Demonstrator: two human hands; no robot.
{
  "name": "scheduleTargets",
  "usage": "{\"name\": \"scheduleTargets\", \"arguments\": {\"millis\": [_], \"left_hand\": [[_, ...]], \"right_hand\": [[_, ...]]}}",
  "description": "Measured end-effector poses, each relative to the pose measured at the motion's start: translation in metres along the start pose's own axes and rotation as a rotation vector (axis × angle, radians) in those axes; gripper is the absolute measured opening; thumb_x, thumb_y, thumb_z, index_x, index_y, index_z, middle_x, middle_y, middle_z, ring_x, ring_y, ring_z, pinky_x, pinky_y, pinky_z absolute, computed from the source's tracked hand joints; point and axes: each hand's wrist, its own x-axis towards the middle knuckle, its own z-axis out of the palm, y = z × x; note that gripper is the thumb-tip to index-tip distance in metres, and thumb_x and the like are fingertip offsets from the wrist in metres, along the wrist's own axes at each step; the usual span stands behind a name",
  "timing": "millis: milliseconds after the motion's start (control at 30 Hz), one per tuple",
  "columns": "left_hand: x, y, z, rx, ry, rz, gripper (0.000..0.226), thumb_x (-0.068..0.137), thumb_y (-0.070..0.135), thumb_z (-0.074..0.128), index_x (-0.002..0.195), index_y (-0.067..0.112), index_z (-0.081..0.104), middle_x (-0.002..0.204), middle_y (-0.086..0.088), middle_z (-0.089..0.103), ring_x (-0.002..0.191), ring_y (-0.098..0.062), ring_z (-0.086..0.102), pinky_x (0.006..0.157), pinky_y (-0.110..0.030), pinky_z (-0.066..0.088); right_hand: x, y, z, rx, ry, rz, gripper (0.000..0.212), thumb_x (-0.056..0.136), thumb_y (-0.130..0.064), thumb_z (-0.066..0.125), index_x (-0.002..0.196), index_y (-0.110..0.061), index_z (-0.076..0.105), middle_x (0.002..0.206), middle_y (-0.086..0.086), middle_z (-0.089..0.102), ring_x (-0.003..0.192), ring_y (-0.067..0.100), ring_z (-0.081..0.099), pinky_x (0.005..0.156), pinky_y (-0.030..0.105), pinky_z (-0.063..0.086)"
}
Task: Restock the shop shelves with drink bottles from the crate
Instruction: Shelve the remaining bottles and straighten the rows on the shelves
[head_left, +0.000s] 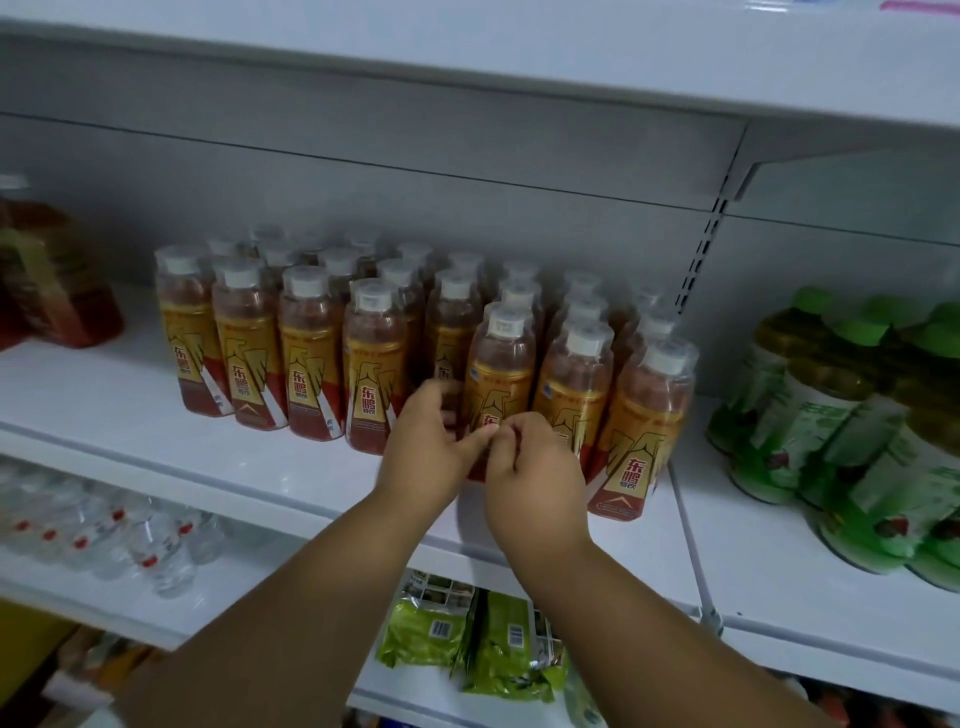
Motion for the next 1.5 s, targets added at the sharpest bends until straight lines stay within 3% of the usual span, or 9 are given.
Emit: {"name": "scheduleTargets", "arguments": {"millis": [167, 333, 467, 600, 867, 1000, 1167, 1300, 1500], "left_hand": [[0.001, 0.003, -0.004, -0.052, -0.04, -0.076, 0.043, 0.083, 0.027, 0.084, 0.117, 0.026, 0.058, 0.116, -0.002, 0.065, 0.109, -0.016, 0.066, 0.092, -0.04, 0.059], [-0.023, 0.015, -0.018, -0.117, -0.016, -0.033, 0.032, 0.1, 0.01, 0.059, 0.124, 0.032, 0.059, 0.112, 0.021, 0.064, 0.098, 0.016, 0.061, 0.08, -0.006, 0.05], [-0.08, 0.032, -0.06, -0.249, 0.241, -0.008, 0.032, 0.104, 0.011, 0.051, 0.097, 0.039, 0.064, 0.097, 0.013, 0.072, 0.094, -0.002, 0.069, 0.086, -0.024, 0.056], [-0.163, 0.026, -0.127, -0.205, 0.333, -0.02, 0.029, 0.103, 0.019, 0.054, 0.09, 0.042, 0.065, 0.092, 0.016, 0.072, 0.089, -0.003, 0.069, 0.075, -0.019, 0.055], [-0.332, -0.011, -0.275, -0.047, 0.607, -0.138, 0.017, 0.087, 0.026, 0.052, 0.081, 0.033, 0.066, 0.08, 0.006, 0.069, 0.08, -0.018, 0.068, 0.068, -0.039, 0.057], [-0.405, -0.008, -0.327, 0.079, 0.746, -0.139, 0.02, 0.088, 0.017, 0.051, 0.079, 0.03, 0.064, 0.079, 0.01, 0.068, 0.077, -0.008, 0.066, 0.067, -0.02, 0.053], [-0.47, -0.009, -0.355, 0.1, 0.949, -0.168, 0.019, 0.088, 0.013, 0.05, 0.083, 0.024, 0.065, 0.078, 0.006, 0.068, 0.075, -0.007, 0.065, 0.068, -0.017, 0.053], [-0.5, -0.014, -0.35, 0.062, 1.008, -0.164, 0.019, 0.089, 0.009, 0.05, 0.084, 0.02, 0.065, 0.08, -0.001, 0.067, 0.073, -0.006, 0.064, 0.067, -0.016, 0.052], [-0.518, -0.041, -0.357, 0.061, 0.872, -0.259, 0.024, 0.086, 0.017, 0.051, 0.079, 0.033, 0.067, 0.081, 0.009, 0.07, 0.079, -0.009, 0.069, 0.07, -0.021, 0.057]], "right_hand": [[-0.004, -0.003, 0.001, -0.015, -0.017, 0.008, 0.021, 0.105, -0.027, 0.042, 0.107, -0.017, 0.06, 0.087, 0.001, 0.065, 0.079, 0.018, 0.059, 0.055, 0.027, 0.033], [-0.012, -0.019, 0.002, 0.05, -0.014, -0.025, 0.02, 0.104, -0.024, 0.042, 0.104, -0.016, 0.061, 0.089, 0.001, 0.066, 0.079, 0.018, 0.061, 0.062, 0.032, 0.045], [-0.04, -0.048, 0.007, 0.139, -0.068, -0.12, 0.016, 0.104, -0.026, 0.045, 0.105, -0.02, 0.06, 0.087, -0.003, 0.065, 0.076, 0.014, 0.059, 0.059, 0.031, 0.042], [-0.101, -0.085, 0.032, 0.193, -0.171, -0.252, 0.013, 0.099, -0.029, 0.054, 0.086, -0.034, 0.055, 0.078, -0.012, 0.063, 0.075, 0.002, 0.058, 0.056, 0.016, 0.045], [-0.275, -0.167, 0.115, 0.46, -0.506, -0.331, 0.009, 0.087, -0.029, 0.058, 0.086, -0.037, 0.055, 0.074, -0.015, 0.06, 0.065, 0.001, 0.056, 0.053, 0.012, 0.042], [-0.337, -0.195, 0.129, 0.492, -0.667, -0.422, 0.006, 0.084, -0.032, 0.055, 0.09, -0.034, 0.054, 0.075, -0.007, 0.061, 0.066, 0.008, 0.059, 0.055, 0.025, 0.051], [-0.38, -0.2, 0.139, 0.476, -0.763, -0.547, 0.013, 0.079, -0.037, 0.048, 0.089, -0.031, 0.054, 0.079, -0.004, 0.059, 0.066, 0.011, 0.053, 0.053, 0.015, 0.04], [-0.402, -0.195, 0.146, 0.482, -0.831, -0.54, 0.008, 0.081, -0.03, 0.054, 0.089, -0.03, 0.056, 0.082, -0.004, 0.057, 0.067, 0.011, 0.052, 0.056, 0.021, 0.043], [-0.431, -0.189, 0.155, 0.43, -0.913, -0.496, 0.017, 0.088, -0.016, 0.065, 0.085, -0.028, 0.055, 0.086, -0.004, 0.056, 0.074, 0.012, 0.053, 0.064, 0.029, 0.048]]}}
